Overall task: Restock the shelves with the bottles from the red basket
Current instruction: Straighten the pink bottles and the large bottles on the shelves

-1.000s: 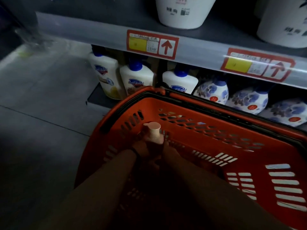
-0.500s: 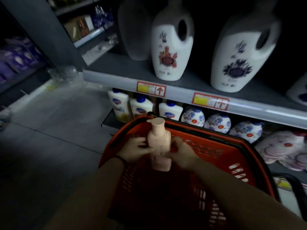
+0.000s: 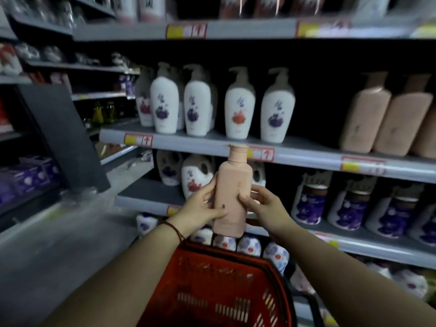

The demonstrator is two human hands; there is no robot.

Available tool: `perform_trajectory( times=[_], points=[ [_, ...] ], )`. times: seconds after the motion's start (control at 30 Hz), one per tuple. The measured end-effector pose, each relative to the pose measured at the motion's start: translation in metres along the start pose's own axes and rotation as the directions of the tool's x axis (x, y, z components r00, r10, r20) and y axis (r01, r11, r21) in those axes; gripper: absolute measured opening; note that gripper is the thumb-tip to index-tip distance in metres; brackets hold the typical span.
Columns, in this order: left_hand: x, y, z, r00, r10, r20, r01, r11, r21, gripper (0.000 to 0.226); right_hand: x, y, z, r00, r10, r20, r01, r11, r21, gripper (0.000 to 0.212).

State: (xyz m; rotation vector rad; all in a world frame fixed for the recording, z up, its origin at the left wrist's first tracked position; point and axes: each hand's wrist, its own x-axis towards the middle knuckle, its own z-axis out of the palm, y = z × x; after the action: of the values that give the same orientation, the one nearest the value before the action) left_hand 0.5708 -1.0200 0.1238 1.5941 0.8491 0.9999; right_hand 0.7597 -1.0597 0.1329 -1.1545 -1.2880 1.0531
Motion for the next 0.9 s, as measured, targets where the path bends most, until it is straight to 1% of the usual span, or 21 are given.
perform_trajectory(
  times=[0.07, 0.13, 0.2, 0.23, 0.27, 0.33, 0.43, 0.47, 0.53, 0.6, 0.7, 0.77, 0.9],
  points=[
    [0.014, 0.031, 0.017, 0.997, 0.078, -0.002, -0.078, 0.997, -0.02, 0.095, -0.001, -0.033, -0.018, 0.998, -0.055, -0.003, 0.055, 0.998, 0.014, 0.026],
    [0.031, 0.059, 0.035, 0.989, 0.144, -0.033, -0.145, 0.987, -0.064, 0.094, 0.002, -0.062, -0.038, 0.991, -0.118, -0.062, 0.117, 0.993, -0.014, 0.03],
    [0.05, 0.081, 0.054, 0.98, 0.196, -0.041, -0.199, 0.974, -0.112, 0.092, 0.007, -0.087, -0.061, 0.968, -0.178, -0.174, 0.163, 0.982, -0.096, 0.036],
    [0.06, 0.091, 0.065, 0.975, 0.222, -0.027, -0.224, 0.968, -0.117, 0.091, 0.009, -0.097, -0.073, 0.952, -0.221, -0.211, 0.19, 0.969, -0.159, 0.039],
    [0.071, 0.1, 0.075, 0.969, 0.248, -0.016, -0.248, 0.963, -0.108, 0.089, 0.012, -0.106, -0.086, 0.939, -0.268, -0.217, 0.221, 0.95, -0.22, 0.044],
    [0.092, 0.116, 0.095, 0.955, 0.297, 0.005, -0.296, 0.952, -0.076, 0.086, 0.019, -0.115, -0.114, 0.927, -0.333, -0.174, 0.266, 0.91, -0.319, 0.059],
    [0.124, 0.13, 0.123, 0.941, 0.337, 0.031, -0.334, 0.939, -0.076, 0.083, 0.028, -0.115, -0.148, 0.94, -0.338, -0.055, 0.286, 0.863, -0.415, 0.087],
    [0.135, 0.132, 0.131, 0.939, 0.343, 0.034, -0.34, 0.937, -0.079, 0.083, 0.032, -0.113, -0.156, 0.942, -0.332, -0.038, 0.277, 0.839, -0.469, 0.096],
    [0.156, 0.13, 0.147, 0.936, 0.349, 0.048, -0.345, 0.935, -0.078, 0.082, 0.042, -0.109, -0.171, 0.941, -0.333, -0.066, 0.231, 0.771, -0.594, 0.109],
    [0.181, 0.127, 0.16, 0.928, 0.37, 0.043, -0.367, 0.928, -0.066, 0.081, 0.055, -0.106, -0.187, 0.925, -0.36, -0.118, 0.217, 0.758, -0.615, 0.112],
    [0.221, 0.126, 0.172, 0.914, 0.405, 0.028, -0.402, 0.914, -0.059, 0.081, 0.081, -0.107, -0.207, 0.9, -0.407, -0.154, 0.248, 0.771, -0.586, 0.108],
    [0.246, 0.125, 0.177, 0.909, 0.416, 0.026, -0.414, 0.908, -0.065, 0.083, 0.098, -0.108, -0.216, 0.887, -0.422, -0.186, 0.239, 0.765, -0.598, 0.105],
    [0.283, 0.109, 0.187, 0.91, 0.413, 0.043, -0.412, 0.911, -0.035, 0.086, 0.126, -0.1, -0.228, 0.9, -0.377, -0.22, 0.172, 0.77, -0.614, 0.107]
  ],
)
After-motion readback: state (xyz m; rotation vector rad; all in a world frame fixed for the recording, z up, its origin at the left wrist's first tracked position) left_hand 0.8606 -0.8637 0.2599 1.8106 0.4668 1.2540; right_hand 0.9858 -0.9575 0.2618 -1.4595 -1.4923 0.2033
